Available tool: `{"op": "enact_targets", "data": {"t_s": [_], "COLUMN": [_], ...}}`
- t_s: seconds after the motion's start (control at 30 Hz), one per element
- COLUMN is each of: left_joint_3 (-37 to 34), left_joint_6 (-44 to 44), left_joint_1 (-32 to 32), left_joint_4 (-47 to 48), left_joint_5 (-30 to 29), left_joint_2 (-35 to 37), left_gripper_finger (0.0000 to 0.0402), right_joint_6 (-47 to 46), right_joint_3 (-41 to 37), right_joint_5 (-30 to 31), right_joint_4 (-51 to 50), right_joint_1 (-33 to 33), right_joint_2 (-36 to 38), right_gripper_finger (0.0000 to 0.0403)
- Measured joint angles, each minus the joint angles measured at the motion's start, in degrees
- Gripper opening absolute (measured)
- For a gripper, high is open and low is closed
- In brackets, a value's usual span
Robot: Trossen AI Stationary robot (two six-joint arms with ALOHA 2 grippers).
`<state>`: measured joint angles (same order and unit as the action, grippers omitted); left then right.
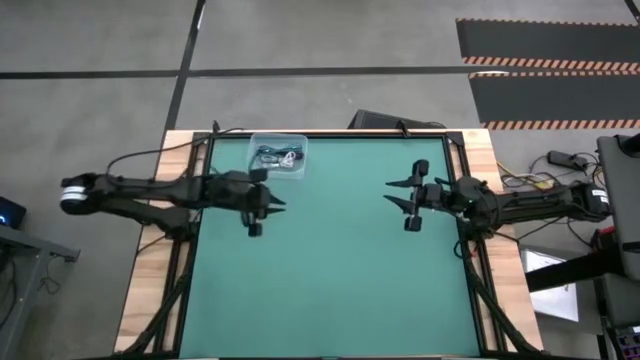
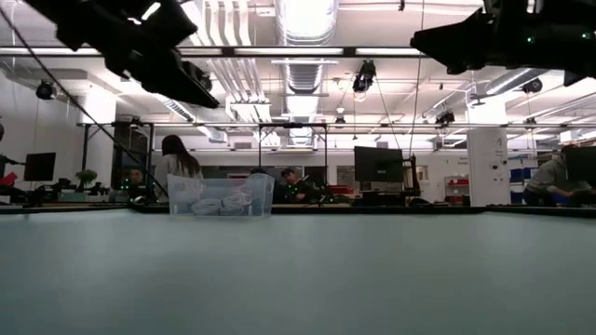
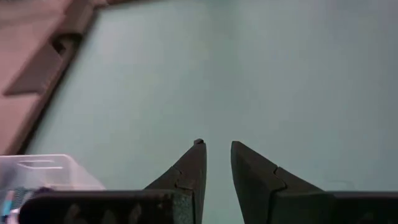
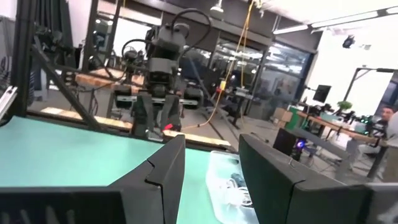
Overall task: Pick and place USB-C Cables
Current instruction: Return to Home Position
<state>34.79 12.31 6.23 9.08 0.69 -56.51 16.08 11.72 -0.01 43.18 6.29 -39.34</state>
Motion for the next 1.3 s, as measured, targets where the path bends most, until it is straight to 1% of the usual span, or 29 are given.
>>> {"op": "enact_targets", "data": {"t_s": [0.1,0.17,0.27,0.4,0.53,0.77,1.03,1.2,1.3], "left_joint_3": [-3.5,-5.1,-7.4,-10.4,-13.4,-17.3,-20.9,-22.2,-23.4], "left_joint_6": [-0.1,-0.5,-1.6,-2.6,-3.5,-4.3,-4.5,-4.5,-4.5], "left_joint_1": [0.2,0.2,0.2,0.2,0.2,0.2,0.2,0.2,0.2], "left_joint_4": [-3.0,-3.5,-4.1,-4.8,-5.9,-8.9,-8.5,-8.7,-9.2], "left_joint_5": [-0.4,-0.6,-0.6,-0.6,-0.6,-0.6,-0.5,-0.5,-0.5], "left_joint_2": [5.8,9.5,14.8,20.7,25.5,31.2,35.3,38.1,39.9], "left_gripper_finger": [0.0058,0.0058,0.0058,0.0058,0.0058,0.0058,0.0058,0.0058,0.0058], "right_joint_6": [0.0,0.3,0.6,1.3,1.6,2.0,1.9,1.9,1.9], "right_joint_3": [-1.2,-1.5,-1.5,-1.1,-1.3,-1.3,-1.3,-1.4,-1.6], "right_joint_5": [0.0,0.0,0.0,0.1,0.1,0.2,0.2,1.6,1.5], "right_joint_4": [-0.2,-0.6,-3.6,-9.1,-10.4,-15.5,-23.3,-28.2,-29.4], "right_joint_1": [0.7,1.0,1.4,2.0,2.3,2.3,2.3,2.3,2.2], "right_joint_2": [2.8,4.5,7.1,10.3,13.1,18.2,25.1,29.1,31.5], "right_gripper_finger": [0.0144,0.0144,0.0143,0.0143,0.0144,0.0144,0.0144,0.0143,0.0144]}}
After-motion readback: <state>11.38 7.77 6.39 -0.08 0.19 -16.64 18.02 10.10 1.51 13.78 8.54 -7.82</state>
